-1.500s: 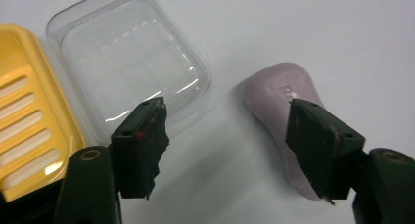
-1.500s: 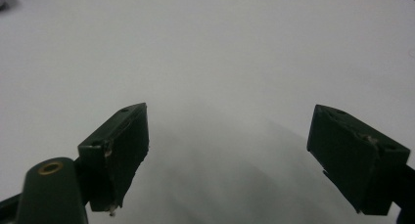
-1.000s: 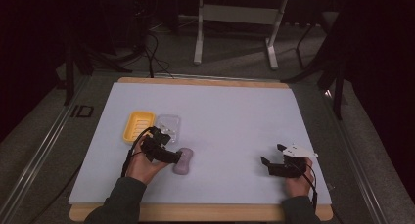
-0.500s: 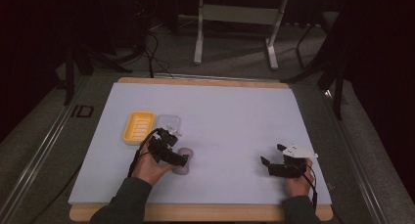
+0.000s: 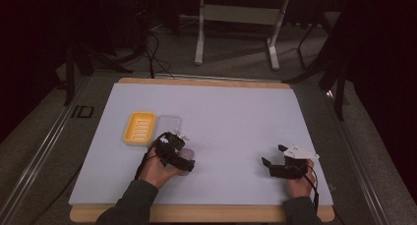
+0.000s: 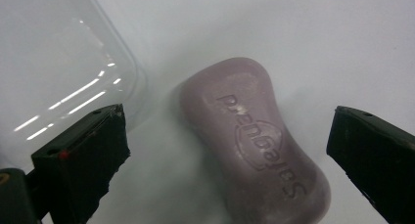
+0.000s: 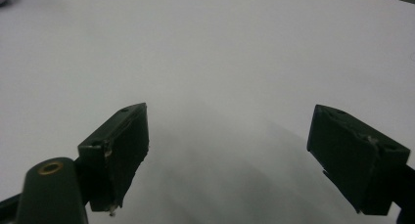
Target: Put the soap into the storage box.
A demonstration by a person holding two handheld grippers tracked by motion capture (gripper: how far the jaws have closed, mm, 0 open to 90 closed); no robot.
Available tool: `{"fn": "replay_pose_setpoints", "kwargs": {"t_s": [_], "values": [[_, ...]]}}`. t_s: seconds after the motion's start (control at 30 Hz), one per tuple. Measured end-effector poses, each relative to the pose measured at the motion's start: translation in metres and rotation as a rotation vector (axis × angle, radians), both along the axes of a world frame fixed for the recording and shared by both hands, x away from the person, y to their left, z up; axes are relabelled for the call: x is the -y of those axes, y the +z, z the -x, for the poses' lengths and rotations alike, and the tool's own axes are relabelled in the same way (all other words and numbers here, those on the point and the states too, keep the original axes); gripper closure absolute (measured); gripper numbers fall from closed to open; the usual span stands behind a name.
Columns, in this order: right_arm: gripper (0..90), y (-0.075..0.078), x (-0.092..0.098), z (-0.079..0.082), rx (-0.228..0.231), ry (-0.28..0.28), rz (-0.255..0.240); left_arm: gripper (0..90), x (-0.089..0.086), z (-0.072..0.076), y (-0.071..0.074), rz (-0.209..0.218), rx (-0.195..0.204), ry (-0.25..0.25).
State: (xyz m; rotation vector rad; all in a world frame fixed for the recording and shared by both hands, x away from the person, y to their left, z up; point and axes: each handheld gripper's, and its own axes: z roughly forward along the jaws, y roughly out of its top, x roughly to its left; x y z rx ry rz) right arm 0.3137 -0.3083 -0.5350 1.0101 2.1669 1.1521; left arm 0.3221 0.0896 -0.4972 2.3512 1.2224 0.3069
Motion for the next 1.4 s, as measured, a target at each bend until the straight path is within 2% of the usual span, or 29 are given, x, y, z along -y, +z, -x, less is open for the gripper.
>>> {"fn": "replay_pose_setpoints", "kwargs": {"t_s": [0.13, 0.37, 0.57, 0.77, 0.87, 1.23, 1.4], "values": [[15.1, 0.0, 0.0, 0.0, -0.002, 0.001, 0.0, 2.0, 0.005, -0.001, -0.005, 0.002, -0.01, 0.014], [15.1, 0.0, 0.0, 0.0, -0.001, 0.003, 0.002, 2.7, 0.01, -0.001, -0.014, -0.022, -0.035, 0.017], [15.2, 0.0, 0.0, 0.0, 0.0, 0.003, 0.003, 10.2, 0.012, -0.001, -0.019, -0.02, -0.047, 0.03], [15.1, 0.0, -0.001, 0.0, -0.001, 0.004, 0.004, 22.5, 0.013, 0.0, -0.019, -0.04, -0.033, 0.021], [15.2, 0.0, -0.001, 0.0, -0.001, 0.004, 0.005, 25.3, 0.013, 0.0, -0.018, -0.041, -0.033, 0.019], [15.2, 0.0, -0.001, 0.0, 0.001, 0.006, 0.008, 46.7, 0.008, -0.004, -0.013, -0.056, -0.055, -0.046], [15.1, 0.0, -0.001, 0.0, 0.001, 0.008, 0.011, 48.4, 0.008, -0.009, -0.011, -0.084, -0.085, -0.096]]}}
